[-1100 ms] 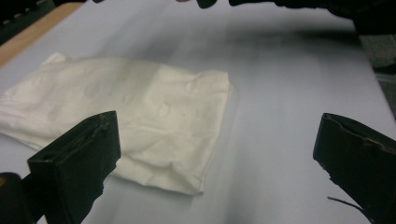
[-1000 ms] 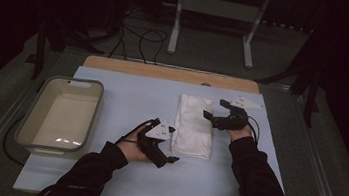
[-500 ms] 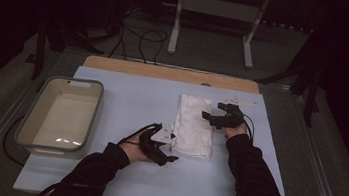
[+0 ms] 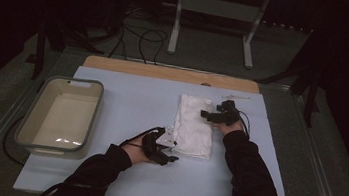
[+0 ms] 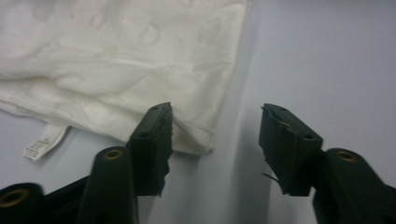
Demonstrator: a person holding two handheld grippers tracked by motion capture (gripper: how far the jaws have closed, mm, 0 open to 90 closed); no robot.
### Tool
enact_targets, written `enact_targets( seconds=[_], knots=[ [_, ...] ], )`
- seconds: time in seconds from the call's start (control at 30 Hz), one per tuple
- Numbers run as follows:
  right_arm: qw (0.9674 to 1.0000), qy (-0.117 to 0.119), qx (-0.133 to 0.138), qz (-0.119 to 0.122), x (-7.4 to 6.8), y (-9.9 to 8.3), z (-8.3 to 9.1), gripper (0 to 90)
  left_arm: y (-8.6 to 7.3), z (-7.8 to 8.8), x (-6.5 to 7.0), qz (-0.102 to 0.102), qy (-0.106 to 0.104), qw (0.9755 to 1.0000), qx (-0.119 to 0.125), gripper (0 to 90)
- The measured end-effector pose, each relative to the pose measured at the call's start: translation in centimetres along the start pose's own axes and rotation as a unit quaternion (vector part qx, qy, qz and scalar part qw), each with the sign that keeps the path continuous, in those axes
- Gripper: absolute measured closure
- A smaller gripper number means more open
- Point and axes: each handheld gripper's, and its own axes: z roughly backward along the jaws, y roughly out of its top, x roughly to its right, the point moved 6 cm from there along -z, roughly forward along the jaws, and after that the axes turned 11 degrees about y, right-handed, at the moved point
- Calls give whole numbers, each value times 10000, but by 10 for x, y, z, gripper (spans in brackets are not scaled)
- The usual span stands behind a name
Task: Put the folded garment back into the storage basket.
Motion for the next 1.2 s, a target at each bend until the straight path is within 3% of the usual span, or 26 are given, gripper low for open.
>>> enact_targets(
  seconds=[0.27, 0.37, 0.43, 0.7, 0.77, 0.83, 0.87, 1.0, 1.2],
  knots=[
    [9996, -154, -219, -91, 6, -3, -8, 129, 0, -6, -1, -13, 17, 10000, -36, 578],
    [9993, -186, -329, -50, 6, -4, -9, 191, 1, -7, -5, -94, 188, 9998, -76, 776],
    [9987, -242, -444, 54, 6, -3, -9, 209, 2, -8, -6, -97, 198, 9997, -91, 851],
    [9981, -160, -547, 229, 0, -4, -10, 386, 5, -9, -5, -75, 200, 9996, -178, 881],
    [9981, -42, -563, 254, -2, -4, -10, 480, 6, -10, -6, -20, 182, 9996, -206, 882],
    [9980, 4, -578, 264, -4, -4, -10, 510, 6, -9, -6, -40, 174, 9996, -225, 883],
    [9980, 114, -580, 240, -6, -4, -11, 598, 6, -10, -6, 7, 153, 9996, -229, 883],
    [9978, 284, -571, 165, -8, -4, -11, 703, 6, -10, -7, 23, 152, 9996, -230, 885],
    [9977, 277, -574, 243, -13, -1, -7, 754, 8, -8, -7, 98, 132, 9996, -226, 887]
  ],
)
